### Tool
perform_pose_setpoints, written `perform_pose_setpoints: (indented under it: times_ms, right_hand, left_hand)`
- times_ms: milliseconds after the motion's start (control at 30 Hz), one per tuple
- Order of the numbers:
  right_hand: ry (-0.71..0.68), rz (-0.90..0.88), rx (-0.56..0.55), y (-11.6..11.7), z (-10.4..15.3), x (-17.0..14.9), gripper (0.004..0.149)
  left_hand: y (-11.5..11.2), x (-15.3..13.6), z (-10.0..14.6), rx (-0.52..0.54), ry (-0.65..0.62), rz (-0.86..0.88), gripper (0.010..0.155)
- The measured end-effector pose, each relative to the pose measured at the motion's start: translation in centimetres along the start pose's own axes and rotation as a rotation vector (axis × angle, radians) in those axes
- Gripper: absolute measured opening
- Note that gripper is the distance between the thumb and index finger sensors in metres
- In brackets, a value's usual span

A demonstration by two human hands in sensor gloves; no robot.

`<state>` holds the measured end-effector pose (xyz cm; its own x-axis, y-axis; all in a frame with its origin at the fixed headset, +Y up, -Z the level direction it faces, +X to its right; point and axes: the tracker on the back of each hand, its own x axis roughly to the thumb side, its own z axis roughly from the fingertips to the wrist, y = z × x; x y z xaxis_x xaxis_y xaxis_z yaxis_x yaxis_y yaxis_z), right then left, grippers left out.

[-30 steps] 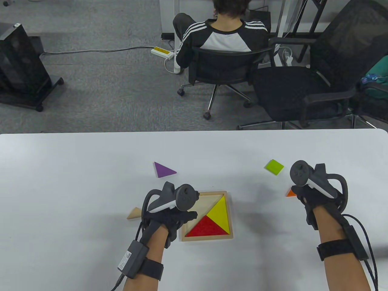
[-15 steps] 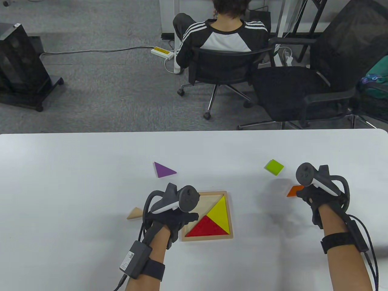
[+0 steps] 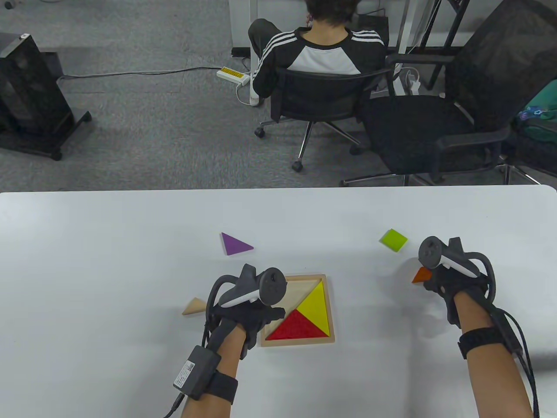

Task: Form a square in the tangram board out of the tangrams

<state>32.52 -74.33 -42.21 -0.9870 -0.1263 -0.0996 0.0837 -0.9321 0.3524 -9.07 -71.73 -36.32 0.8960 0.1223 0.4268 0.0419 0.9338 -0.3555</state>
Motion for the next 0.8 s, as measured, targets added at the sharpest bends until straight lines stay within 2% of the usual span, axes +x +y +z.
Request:
perform_pose_setpoints:
  times_ms: [267,400,800]
  right_hand:
    - [0.001,0.073,0.05,-0.4,-0.8,0.7,0.066]
    - [-0.018,0.029,0.094,-0.6,-1.4,0.5,0.067]
    - [-0.064,0.029,0.087,-0.7,-1.9,0.6,0.068]
  left_hand:
    - [0.0,-0.5,0.1,0.0,0.011,0.022,0.075]
    - [0.1,-0.8,0.1,0.001,0.015,0.035,0.075]
    - [0.1,-2.0,0.3,0.0,0.031,0.086,0.077]
